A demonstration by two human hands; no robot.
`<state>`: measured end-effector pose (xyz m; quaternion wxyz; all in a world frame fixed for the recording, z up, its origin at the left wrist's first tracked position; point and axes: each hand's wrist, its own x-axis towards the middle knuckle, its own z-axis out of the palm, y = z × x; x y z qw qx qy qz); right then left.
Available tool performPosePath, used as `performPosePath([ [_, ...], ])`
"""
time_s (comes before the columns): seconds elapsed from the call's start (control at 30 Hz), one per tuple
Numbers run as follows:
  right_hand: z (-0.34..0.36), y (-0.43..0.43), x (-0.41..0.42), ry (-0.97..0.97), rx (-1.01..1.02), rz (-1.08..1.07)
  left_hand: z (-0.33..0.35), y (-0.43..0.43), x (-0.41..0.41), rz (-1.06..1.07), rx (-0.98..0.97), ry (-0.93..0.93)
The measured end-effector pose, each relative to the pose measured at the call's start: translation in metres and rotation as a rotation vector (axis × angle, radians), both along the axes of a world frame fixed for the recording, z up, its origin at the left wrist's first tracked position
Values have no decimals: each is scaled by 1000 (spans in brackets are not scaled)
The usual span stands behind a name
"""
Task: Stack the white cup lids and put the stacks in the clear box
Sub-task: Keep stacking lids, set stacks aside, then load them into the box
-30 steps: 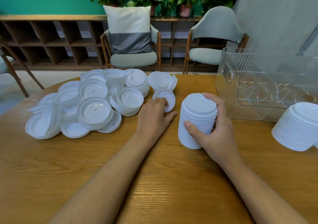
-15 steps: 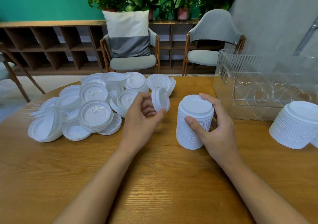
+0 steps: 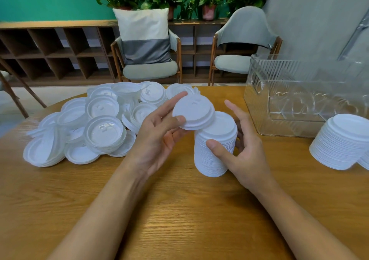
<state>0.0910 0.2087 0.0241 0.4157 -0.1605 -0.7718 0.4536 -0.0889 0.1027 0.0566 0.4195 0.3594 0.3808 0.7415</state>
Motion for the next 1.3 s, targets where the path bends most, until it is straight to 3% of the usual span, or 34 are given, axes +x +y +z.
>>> performPosePath([
  [0.2, 0, -2, 0, 4, -6, 32, -6, 0, 5, 135, -74, 359],
  [0.37, -1, -2, 0, -2, 1, 36, -6, -1, 6, 150, -116, 404],
  [0.67, 0, -3, 0, -6, 14, 46, -8, -3, 13, 223, -191, 686],
  [1.3, -4, 0, 5, -148, 87, 34, -21, 1, 18, 87, -106, 568],
])
